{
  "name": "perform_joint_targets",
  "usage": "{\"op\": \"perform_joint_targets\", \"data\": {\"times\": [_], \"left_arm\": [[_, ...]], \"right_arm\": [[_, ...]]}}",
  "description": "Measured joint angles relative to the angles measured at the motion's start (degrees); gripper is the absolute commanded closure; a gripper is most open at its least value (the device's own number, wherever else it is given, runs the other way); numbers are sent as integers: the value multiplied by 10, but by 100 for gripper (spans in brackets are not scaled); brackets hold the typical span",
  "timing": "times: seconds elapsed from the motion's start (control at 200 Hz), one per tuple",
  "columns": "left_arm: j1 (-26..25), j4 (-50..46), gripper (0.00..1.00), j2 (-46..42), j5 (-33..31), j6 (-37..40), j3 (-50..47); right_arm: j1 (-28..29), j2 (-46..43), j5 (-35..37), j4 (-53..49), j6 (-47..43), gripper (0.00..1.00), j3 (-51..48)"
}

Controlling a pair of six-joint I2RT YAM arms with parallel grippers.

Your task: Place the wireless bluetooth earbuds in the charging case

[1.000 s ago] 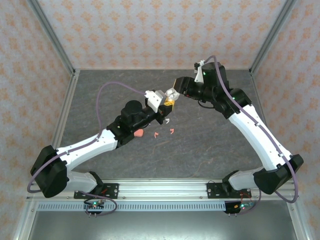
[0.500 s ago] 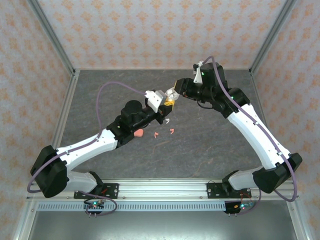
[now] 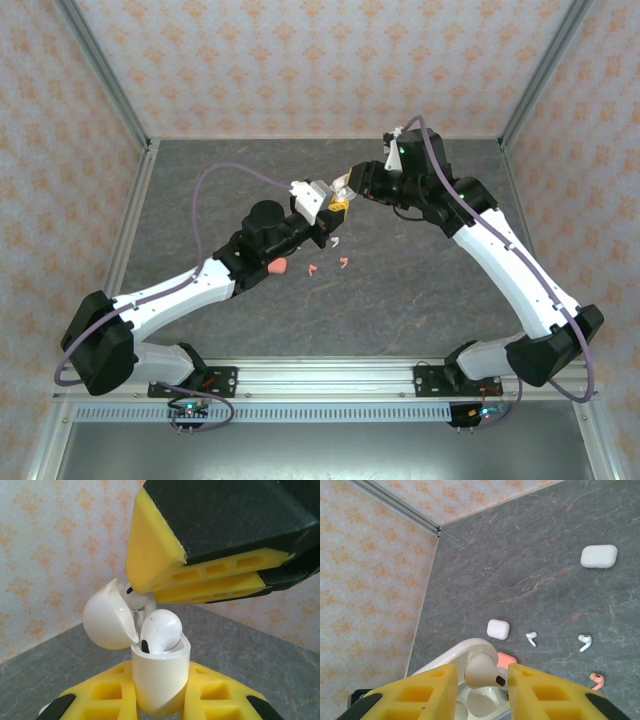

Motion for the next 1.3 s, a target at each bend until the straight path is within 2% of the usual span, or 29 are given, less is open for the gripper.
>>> {"op": "perform_joint_targets", "data": {"times": [0.455, 0.921, 1.051, 1.301], "left_arm": [[0, 0, 100, 0, 1, 0, 0], [0, -4, 100, 2, 7, 2, 0], [9, -4, 100, 2, 34, -5, -2], [38, -4, 100, 2, 112, -27, -2]], "right_arm": [[0, 10, 0, 0, -2, 69, 0], [-1, 15, 0, -18, -42, 79, 7], [-11, 14, -17, -30, -61, 80, 8], [-45, 7, -96, -40, -96, 80, 8]]}}
